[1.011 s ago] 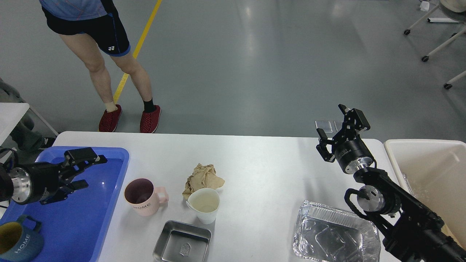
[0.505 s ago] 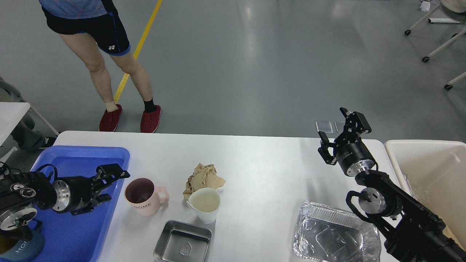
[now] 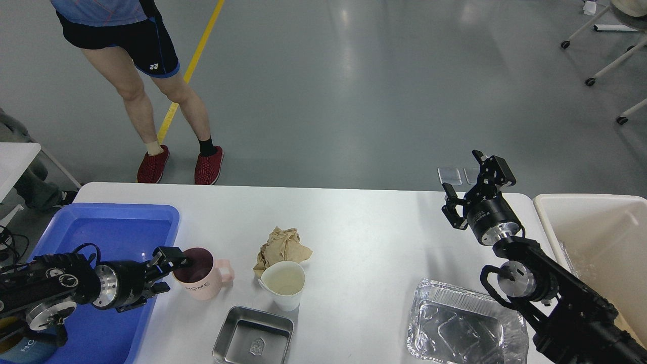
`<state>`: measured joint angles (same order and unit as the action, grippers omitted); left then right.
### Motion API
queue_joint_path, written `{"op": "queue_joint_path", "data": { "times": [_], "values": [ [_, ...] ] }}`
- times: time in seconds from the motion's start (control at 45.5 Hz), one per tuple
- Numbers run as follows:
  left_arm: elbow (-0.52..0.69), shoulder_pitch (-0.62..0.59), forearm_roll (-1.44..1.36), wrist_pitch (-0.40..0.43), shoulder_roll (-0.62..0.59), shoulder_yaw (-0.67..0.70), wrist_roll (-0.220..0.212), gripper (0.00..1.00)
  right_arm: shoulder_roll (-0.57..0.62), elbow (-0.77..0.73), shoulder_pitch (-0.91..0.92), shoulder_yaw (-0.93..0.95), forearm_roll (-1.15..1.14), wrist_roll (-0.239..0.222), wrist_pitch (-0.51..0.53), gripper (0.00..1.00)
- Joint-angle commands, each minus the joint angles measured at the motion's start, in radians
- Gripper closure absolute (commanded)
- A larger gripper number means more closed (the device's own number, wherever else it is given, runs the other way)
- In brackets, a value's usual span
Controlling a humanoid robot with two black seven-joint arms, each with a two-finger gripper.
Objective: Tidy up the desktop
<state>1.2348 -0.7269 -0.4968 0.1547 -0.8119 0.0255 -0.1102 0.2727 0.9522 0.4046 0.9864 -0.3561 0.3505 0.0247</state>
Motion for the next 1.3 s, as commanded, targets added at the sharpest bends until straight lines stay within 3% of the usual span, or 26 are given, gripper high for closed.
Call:
{"op": "queue_joint_path", "data": {
  "times": [0.0, 0.066, 0.286, 0.505, 0.967, 1.077, 1.275],
  "values": [
    [-0.029, 0.003, 0.000, -0.010, 0.036, -0.004, 0.001, 0.30, 0.000, 0.000, -0.001, 0.000, 0.000, 0.001, 0.000, 0.00],
    [-0.032, 0.004, 0.000, -0.010, 0.051, -0.002, 0.000, 0.35, 0.000, 0.000, -0.003, 0.000, 0.000, -0.001, 0.000, 0.00],
    [-0.029, 0.000, 0.003, -0.009, 0.056, -0.013, -0.003, 0.65, -0.001, 0.000, -0.004, 0.000, 0.000, -0.001, 0.000, 0.00],
    [-0.023, 0.001, 0.015, 0.000, 0.043, -0.012, -0.089, 0.99, -0.001, -0.001, -0.003, 0.000, 0.000, -0.001, 0.000, 0.00],
    [0.012, -0.011, 0.014, 0.009, -0.016, -0.002, -0.097, 1.00, -0.001, -0.001, -0.006, 0.000, 0.000, -0.001, 0.000, 0.00],
    [0.070, -0.058, 0.014, 0.046, -0.096, 0.007, -0.100, 1.00, -0.001, -0.001, -0.004, 0.000, 0.000, -0.001, 0.000, 0.00],
    [0.304, -0.141, 0.014, 0.132, -0.370, 0.008, -0.108, 1.00, -0.003, -0.001, -0.003, 0.000, 0.000, -0.001, 0.000, 0.00]
  ]
}}
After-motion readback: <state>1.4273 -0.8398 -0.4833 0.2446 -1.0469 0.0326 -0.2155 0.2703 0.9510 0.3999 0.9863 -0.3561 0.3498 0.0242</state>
